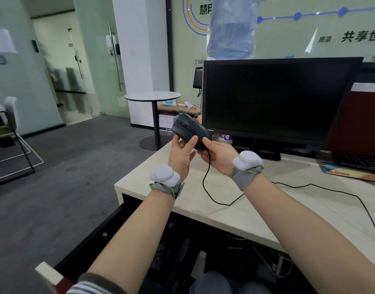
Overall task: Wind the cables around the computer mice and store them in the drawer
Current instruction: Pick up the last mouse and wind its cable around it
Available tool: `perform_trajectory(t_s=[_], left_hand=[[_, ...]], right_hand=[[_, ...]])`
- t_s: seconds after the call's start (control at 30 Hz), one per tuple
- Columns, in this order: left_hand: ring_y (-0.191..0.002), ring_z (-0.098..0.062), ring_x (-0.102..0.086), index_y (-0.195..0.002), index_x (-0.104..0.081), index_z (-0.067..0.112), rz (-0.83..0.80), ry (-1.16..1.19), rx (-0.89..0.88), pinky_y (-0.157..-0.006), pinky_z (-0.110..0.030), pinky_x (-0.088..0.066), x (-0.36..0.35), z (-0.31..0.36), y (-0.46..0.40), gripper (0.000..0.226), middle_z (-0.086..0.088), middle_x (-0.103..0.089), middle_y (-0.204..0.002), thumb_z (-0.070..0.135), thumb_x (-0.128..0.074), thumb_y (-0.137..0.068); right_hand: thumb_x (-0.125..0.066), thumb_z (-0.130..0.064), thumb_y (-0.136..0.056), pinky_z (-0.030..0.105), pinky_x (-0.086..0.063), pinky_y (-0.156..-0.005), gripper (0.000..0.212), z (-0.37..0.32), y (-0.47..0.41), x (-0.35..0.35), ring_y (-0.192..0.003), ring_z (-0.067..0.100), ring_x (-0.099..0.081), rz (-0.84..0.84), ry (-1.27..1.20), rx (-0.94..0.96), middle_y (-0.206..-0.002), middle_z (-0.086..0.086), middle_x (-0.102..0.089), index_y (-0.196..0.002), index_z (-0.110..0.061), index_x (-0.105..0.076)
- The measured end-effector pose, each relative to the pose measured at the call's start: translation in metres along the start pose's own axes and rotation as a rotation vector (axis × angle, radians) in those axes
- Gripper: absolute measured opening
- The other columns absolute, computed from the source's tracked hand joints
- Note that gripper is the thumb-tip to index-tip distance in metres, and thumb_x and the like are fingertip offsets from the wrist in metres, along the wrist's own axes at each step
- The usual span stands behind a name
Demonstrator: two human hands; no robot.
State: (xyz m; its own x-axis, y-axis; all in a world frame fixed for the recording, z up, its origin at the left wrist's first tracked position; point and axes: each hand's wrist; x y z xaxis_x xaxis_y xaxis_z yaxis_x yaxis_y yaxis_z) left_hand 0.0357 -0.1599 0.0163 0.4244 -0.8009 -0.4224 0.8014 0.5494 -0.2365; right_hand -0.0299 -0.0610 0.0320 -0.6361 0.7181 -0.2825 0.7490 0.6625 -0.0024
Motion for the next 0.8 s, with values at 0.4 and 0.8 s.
perform_trajectory(t_s=[0.4, 0.8], left_hand=[[-0.039, -0.006, -0.036, -0.082, -0.054, 0.016, -0.342, -0.464, 0.375, -0.049, -0.018, -0.036, -0.001, -0.021, 0.024, 0.021, 0.005, -0.038, -0.055, 0.027, -0.046, -0.096], [-0.067, -0.01, -0.049, -0.1, -0.068, 0.021, -0.293, -1.251, -0.105, -0.054, -0.016, -0.037, 0.019, 0.021, 0.008, 0.021, 0.007, -0.054, -0.072, 0.027, -0.05, -0.092]], right_hand=[[-0.057, -0.021, -0.09, 0.022, -0.048, -0.079, 0.006, -0.031, 0.01, 0.022, -0.083, 0.009, -0.063, 0.071, 0.028, 0.211, -0.09, -0.004, -0.066, -0.092, -0.026, -0.059], [-0.065, -0.022, -0.084, 0.024, -0.052, -0.071, 0.043, -0.016, 0.011, 0.056, -0.09, 0.018, -0.059, 0.307, 0.707, 0.289, -0.107, 0.003, -0.06, -0.123, -0.009, -0.052]])
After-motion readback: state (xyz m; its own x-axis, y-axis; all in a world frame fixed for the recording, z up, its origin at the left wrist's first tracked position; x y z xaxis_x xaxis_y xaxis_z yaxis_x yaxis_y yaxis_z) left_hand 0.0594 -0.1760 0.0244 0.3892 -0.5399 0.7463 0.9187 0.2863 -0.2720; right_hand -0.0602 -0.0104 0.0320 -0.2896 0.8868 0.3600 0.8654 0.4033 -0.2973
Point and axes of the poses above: each hand's wrist, its own y-axis away from the middle knuckle, its own x-axis out of the back of the hand, z = x × y
